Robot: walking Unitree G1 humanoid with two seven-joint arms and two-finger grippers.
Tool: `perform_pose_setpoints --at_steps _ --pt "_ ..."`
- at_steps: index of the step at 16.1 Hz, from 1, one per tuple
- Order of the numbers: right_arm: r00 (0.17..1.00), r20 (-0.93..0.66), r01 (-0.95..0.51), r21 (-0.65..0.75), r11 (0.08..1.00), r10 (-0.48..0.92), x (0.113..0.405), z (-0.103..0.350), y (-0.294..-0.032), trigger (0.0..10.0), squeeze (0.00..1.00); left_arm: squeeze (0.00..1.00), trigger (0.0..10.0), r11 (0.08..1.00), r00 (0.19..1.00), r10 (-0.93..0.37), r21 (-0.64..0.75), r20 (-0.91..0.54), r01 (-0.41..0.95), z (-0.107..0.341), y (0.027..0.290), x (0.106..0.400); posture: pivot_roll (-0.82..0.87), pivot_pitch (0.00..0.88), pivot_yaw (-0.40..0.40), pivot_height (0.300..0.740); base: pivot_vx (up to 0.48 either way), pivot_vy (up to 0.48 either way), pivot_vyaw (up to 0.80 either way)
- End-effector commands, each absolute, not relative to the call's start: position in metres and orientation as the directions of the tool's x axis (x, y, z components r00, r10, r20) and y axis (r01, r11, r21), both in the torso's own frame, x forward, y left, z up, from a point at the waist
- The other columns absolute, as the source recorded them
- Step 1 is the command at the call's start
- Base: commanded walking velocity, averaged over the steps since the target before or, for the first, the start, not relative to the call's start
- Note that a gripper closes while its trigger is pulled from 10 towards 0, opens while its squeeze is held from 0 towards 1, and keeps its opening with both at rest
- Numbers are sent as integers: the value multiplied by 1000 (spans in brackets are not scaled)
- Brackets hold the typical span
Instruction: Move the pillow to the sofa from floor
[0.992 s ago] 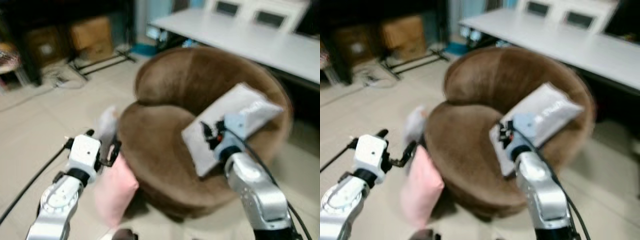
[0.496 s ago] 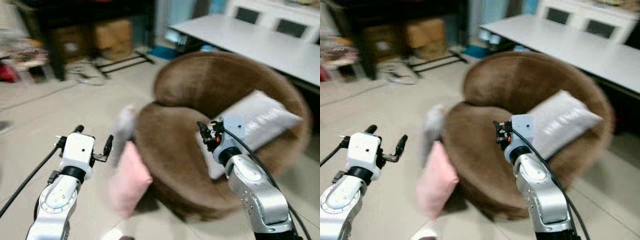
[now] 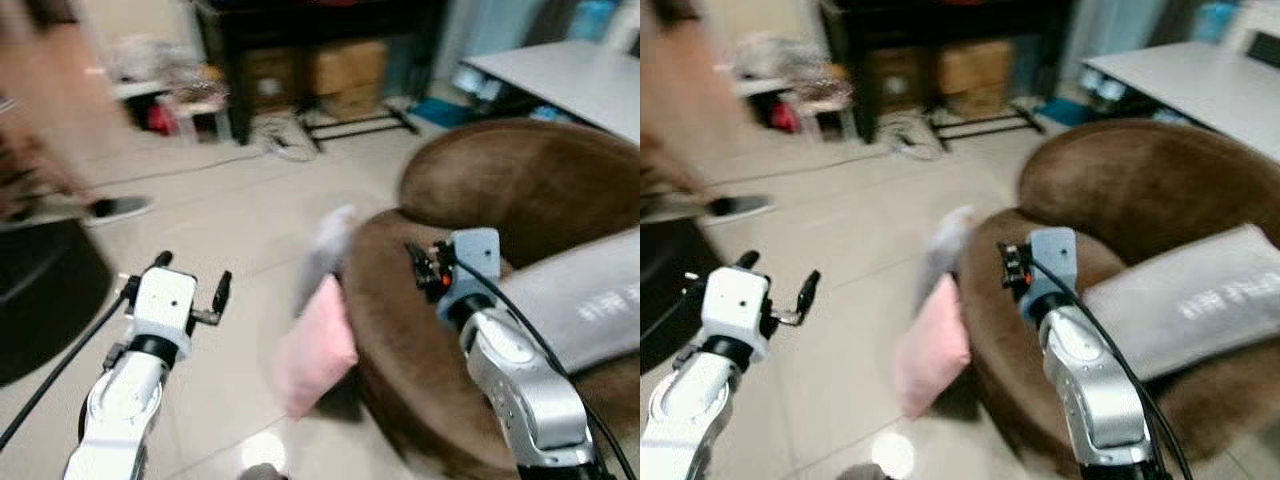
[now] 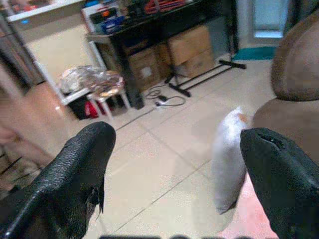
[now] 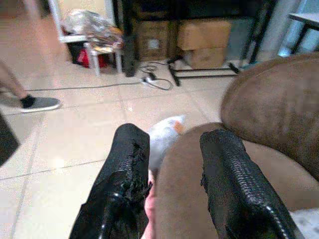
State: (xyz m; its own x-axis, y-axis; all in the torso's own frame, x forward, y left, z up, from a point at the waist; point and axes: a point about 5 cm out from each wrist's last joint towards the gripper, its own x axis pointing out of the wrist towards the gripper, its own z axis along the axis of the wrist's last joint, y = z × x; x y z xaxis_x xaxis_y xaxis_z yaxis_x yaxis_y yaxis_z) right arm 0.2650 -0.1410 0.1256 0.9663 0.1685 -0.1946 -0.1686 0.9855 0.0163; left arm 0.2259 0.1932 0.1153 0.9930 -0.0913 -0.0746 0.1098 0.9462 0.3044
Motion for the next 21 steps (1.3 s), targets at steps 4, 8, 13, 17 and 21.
perform_pose_setpoints --at_steps 4,8,13,17,21 --pt "972 -153 -165 100 981 179 266 133 -137 10000 0 0 10000 950 996 -75 301 -56 88 118 195 227 28 0 -51 740 0 0 200" --pt "964 -167 -200 61 978 208 267 131 -136 10000 0 0 10000 957 996 -80 276 -51 90 119 194 227 35 0 -61 740 0 0 200" --pt "961 -149 -226 63 972 233 267 134 -132 10000 0 0 10000 957 996 -81 275 -48 91 121 194 227 35 0 -61 740 48 0 480" --pt "968 -155 -189 54 980 195 268 132 -135 10000 0 0 10000 955 995 -90 278 -49 100 121 194 228 32 0 -55 740 120 0 0" --pt "968 -156 -198 13 980 198 269 131 -135 10000 0 0 10000 957 995 -91 273 -45 100 122 195 229 33 0 -53 740 269 0 200"
